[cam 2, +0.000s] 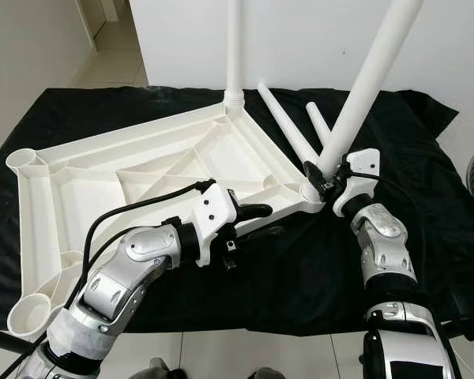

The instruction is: Building children table

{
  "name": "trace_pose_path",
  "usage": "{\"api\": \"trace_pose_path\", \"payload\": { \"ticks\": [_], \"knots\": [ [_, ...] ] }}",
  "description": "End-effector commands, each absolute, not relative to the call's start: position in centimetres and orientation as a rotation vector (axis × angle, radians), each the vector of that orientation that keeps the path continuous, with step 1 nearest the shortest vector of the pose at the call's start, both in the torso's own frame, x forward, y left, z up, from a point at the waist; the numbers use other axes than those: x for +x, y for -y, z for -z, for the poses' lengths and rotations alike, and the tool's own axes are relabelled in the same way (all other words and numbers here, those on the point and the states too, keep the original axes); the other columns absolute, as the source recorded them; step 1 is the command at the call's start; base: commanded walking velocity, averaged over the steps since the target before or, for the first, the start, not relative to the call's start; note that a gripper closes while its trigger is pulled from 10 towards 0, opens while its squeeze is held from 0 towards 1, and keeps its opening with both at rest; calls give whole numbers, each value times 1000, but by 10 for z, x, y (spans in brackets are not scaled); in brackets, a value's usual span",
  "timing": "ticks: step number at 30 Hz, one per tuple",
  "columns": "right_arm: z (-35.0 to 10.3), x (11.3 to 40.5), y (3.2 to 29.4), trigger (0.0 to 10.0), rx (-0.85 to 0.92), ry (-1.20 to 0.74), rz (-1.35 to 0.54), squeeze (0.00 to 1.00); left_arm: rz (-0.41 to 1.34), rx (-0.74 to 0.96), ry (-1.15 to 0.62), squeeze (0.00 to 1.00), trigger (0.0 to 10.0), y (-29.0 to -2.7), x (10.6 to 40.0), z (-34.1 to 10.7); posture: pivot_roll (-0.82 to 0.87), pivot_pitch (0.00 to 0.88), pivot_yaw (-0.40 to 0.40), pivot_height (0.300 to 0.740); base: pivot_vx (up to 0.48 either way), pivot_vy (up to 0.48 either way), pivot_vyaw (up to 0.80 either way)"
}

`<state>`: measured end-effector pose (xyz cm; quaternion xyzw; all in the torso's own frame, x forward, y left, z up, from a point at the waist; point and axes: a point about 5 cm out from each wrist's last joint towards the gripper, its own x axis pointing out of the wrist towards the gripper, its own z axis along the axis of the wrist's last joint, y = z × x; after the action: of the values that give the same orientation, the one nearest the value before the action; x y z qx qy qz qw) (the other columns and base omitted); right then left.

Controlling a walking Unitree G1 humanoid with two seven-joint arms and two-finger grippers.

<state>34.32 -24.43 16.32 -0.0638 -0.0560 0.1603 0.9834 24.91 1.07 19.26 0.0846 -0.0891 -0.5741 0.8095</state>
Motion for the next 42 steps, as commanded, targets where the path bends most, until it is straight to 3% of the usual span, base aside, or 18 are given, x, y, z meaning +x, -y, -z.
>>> {"api": "trace_pose_path", "payload": {
  "ticks": [1,22,26,32,42],
  "knots": [
    [-142,341,246,10000,-98,16,-292,0,1164,177,189,0,10000,-13,251,-193,-143,52,51,740,0,0,0],
    [-146,355,235,10000,-82,-30,-238,0,1161,167,196,0,10000,-12,252,-195,-137,75,46,740,0,0,0],
    [-144,353,230,10000,-83,-21,-234,0,1157,168,196,0,10000,-13,252,-195,-134,77,43,740,0,0,0],
    [-141,339,199,10000,-79,51,-244,0,1153,167,202,0,10000,-13,253,-196,-136,79,41,740,0,0,0],
    [-138,333,198,10000,-67,50,-209,0,1167,165,204,0,10000,-12,252,-197,-143,81,48,740,0,0,0]
  ]
}}
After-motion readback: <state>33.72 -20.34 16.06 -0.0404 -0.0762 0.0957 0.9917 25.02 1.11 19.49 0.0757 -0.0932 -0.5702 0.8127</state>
